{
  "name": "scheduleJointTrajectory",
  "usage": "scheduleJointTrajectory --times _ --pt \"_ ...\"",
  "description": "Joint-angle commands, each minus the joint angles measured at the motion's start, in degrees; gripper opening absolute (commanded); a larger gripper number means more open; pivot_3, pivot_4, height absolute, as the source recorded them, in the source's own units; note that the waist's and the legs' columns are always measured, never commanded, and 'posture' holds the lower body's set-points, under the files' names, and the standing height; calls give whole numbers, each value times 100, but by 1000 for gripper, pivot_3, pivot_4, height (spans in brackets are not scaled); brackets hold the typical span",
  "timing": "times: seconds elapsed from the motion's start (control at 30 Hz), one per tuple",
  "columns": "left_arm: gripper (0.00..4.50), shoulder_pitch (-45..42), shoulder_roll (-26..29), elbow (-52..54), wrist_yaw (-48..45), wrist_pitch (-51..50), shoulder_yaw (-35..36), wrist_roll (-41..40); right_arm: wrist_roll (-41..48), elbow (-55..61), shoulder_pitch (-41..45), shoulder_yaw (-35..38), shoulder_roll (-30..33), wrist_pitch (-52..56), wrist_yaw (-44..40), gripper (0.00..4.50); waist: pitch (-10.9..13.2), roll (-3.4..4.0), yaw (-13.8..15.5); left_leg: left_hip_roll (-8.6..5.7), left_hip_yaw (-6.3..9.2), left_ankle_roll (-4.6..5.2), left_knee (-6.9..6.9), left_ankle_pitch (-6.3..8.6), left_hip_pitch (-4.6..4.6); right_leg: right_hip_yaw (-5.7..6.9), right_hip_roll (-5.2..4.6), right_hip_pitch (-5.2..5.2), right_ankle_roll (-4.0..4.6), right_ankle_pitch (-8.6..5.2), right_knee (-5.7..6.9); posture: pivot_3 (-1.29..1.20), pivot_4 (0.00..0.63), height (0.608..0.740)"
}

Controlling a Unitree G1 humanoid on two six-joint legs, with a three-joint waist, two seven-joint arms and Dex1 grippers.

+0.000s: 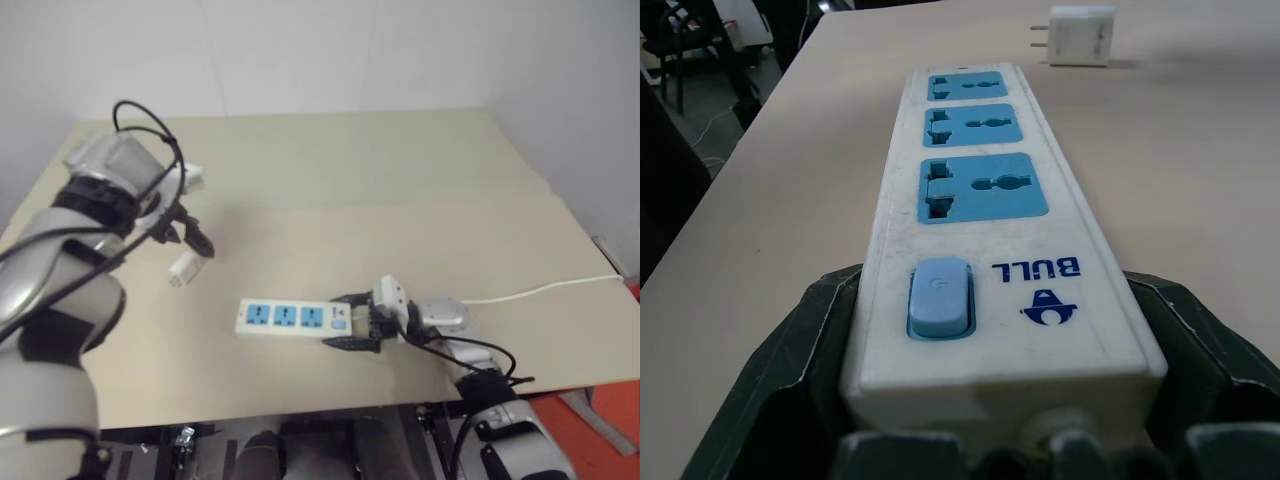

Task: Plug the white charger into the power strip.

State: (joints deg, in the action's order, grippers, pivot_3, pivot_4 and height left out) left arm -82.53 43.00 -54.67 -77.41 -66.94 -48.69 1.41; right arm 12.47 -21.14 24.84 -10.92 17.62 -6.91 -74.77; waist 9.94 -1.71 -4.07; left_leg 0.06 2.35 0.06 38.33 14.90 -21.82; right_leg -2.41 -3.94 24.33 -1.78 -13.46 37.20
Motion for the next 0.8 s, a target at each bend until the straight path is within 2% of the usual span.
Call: scheduleJointTrajectory --times 0.03,0.33,0.57,0.8 --pt "4500 -328 -174 -792 -99 527 -19 565 41 216 -184 -144 -41 139 55 3433 0 -1 5 -1 1 0 1 0 -3 1 -1 2 0 0 -2 0 150 740" --pt "4500 -294 -713 -1929 349 1284 526 1271 58 407 -293 -188 -113 260 211 3433 0 -3 11 -4 9 1 5 1 -17 6 -4 2 -1 0 -5 0 150 740" --pt "4500 -199 -1066 -2195 834 1460 1133 1455 75 531 -356 -186 -156 319 323 3433 -1 -4 7 -4 11 1 8 1 -17 7 -4 1 -1 0 -2 0 150 740" --pt "4500 -61 -1247 -2278 978 1522 1402 1726 96 727 -512 -154 -126 393 471 3433 -1 -5 6 -4 11 2 8 1 -17 8 -4 2 -1 0 1 0 150 740"
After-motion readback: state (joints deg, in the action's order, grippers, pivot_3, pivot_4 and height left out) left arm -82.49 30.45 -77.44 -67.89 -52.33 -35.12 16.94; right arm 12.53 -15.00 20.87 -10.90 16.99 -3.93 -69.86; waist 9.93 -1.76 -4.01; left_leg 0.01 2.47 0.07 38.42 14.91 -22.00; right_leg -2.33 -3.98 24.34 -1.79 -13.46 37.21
